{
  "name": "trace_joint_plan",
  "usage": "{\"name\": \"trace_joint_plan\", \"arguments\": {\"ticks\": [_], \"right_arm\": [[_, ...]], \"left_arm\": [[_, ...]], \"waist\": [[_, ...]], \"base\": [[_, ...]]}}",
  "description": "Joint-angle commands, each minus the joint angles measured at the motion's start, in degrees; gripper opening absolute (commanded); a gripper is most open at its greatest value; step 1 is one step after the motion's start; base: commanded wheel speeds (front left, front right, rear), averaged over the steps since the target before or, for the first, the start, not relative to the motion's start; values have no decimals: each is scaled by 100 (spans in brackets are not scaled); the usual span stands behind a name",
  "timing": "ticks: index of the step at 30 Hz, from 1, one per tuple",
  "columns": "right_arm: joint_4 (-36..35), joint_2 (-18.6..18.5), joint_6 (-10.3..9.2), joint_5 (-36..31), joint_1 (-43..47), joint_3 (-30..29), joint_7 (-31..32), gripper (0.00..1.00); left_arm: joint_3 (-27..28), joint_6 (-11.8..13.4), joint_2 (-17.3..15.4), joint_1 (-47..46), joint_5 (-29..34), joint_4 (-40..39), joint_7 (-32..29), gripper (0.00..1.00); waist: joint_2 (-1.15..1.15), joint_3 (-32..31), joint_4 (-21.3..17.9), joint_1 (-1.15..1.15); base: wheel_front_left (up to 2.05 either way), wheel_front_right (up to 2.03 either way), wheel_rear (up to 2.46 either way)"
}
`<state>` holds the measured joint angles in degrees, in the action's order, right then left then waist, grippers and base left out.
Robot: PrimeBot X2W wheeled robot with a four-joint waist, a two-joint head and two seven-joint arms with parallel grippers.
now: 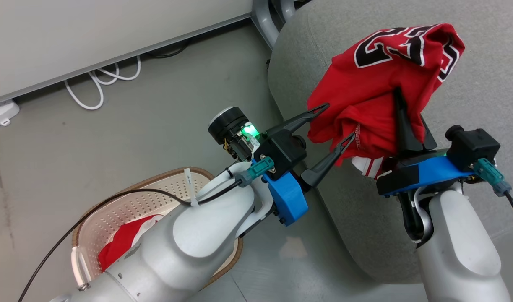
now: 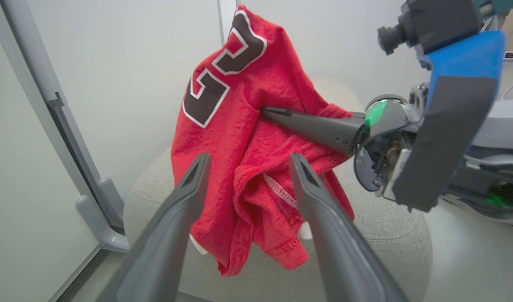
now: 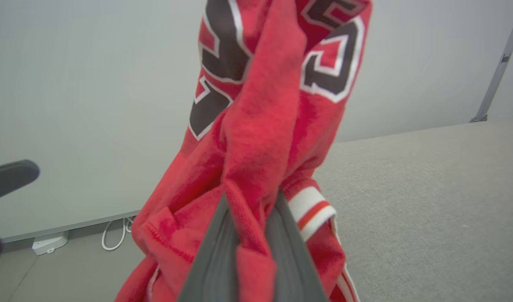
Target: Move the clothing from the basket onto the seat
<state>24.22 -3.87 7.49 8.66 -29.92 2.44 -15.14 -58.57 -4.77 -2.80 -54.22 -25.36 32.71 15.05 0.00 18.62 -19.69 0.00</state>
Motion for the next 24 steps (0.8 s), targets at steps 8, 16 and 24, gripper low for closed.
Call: {"name": "trace_joint_plan", "arguments": {"ticks": [8, 16, 24], "right_arm": [[-207, 43, -1, 53, 280, -462, -1, 0], [-263, 61, -1, 76, 408, -635, -1, 0], [-353, 33, -1, 59, 260, -652, -1, 0]], "left_arm": [[-223, -14, -18, -166, -77, 50, -16, 100], [-367, 15, -18, -229, -131, 83, -6, 100], [-385, 75, -18, -302, -198, 76, 11, 100]], "waist": [[0, 271, -367, 0], [0, 383, -460, 0], [0, 415, -441, 0]], "base": [[0, 0, 0], [0, 0, 0], [0, 0, 0]]}}
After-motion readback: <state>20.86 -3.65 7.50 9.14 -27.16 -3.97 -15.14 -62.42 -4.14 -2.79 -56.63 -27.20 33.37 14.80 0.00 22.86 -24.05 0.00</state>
